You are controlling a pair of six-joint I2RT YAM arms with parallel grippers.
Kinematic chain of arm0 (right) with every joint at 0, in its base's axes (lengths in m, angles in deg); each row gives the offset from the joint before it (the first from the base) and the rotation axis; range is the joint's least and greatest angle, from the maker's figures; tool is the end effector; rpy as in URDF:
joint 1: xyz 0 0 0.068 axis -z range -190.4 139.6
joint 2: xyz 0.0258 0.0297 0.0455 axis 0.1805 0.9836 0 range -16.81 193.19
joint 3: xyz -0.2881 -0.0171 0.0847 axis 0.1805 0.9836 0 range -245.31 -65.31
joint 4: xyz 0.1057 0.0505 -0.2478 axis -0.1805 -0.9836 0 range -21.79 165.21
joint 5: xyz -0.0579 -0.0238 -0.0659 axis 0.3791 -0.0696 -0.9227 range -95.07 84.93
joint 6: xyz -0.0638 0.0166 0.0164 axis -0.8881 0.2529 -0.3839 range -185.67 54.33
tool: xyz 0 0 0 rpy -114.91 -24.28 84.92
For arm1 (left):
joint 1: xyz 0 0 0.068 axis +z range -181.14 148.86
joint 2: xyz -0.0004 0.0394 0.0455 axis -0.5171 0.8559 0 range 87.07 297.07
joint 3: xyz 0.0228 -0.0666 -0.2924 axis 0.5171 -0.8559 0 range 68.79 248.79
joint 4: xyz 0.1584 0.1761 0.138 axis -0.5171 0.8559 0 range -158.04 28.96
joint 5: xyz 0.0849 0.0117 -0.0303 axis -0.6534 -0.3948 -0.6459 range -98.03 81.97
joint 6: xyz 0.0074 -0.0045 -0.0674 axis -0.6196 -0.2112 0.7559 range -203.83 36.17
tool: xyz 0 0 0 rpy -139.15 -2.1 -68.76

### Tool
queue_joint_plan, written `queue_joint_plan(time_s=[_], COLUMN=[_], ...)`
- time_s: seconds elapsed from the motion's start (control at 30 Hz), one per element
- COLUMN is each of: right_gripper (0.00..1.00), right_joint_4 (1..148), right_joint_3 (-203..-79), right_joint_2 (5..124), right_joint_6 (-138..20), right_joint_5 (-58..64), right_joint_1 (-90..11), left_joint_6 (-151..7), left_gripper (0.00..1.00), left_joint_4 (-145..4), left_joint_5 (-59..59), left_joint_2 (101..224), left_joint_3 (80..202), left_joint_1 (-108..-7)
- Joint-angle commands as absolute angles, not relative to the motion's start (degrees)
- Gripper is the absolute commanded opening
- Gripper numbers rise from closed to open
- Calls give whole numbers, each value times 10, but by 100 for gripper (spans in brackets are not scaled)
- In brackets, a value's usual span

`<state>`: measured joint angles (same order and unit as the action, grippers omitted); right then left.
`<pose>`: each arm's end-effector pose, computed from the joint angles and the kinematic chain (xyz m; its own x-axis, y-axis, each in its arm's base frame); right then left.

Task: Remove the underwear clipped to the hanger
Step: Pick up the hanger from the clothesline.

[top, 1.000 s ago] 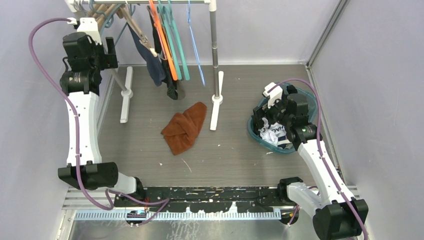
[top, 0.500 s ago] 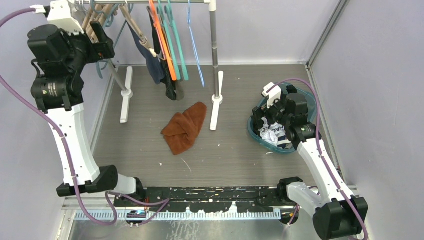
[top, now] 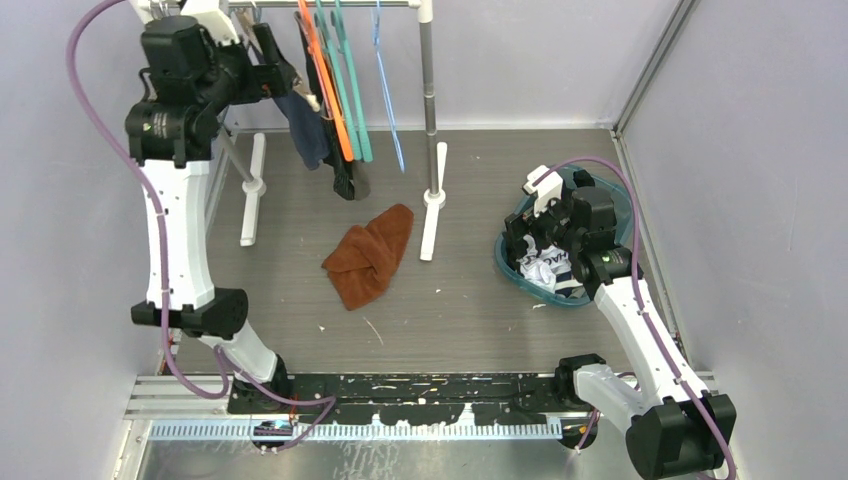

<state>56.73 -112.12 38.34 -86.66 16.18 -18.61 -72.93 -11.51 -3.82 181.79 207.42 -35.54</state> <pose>0.2234 0.0521 0.3194 -0.2545 -0.3740 -0.8918 -0.5832 0.7950 -0.1670 0.3128 -0.0281 0.5997 -0.2421 -0.1705 -0.9552 0.1041 0.9742 -0.2003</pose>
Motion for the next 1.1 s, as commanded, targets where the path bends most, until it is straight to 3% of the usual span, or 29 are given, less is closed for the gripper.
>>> queue_joint_plan(time_s=[0.0, 0.63, 1.07], right_gripper=[100, 100, 100], right_joint_4=[585, 581, 577], right_joint_3=[-1120, -1116, -1116], right_joint_2=[385, 397, 408], right_joint_6=[-878, -891, -897], right_joint_5=[152, 153, 151], right_joint_1=[-189, -190, -195], left_joint_6=[-728, -676, -697], left_gripper=[100, 100, 68], left_joint_4=[-137, -274, -251], left_joint_5=[-79, -83, -117], left_joint_2=[1843, 1842, 1856], left_joint_3=[2113, 2051, 2045], left_joint_1=[-372, -376, -376])
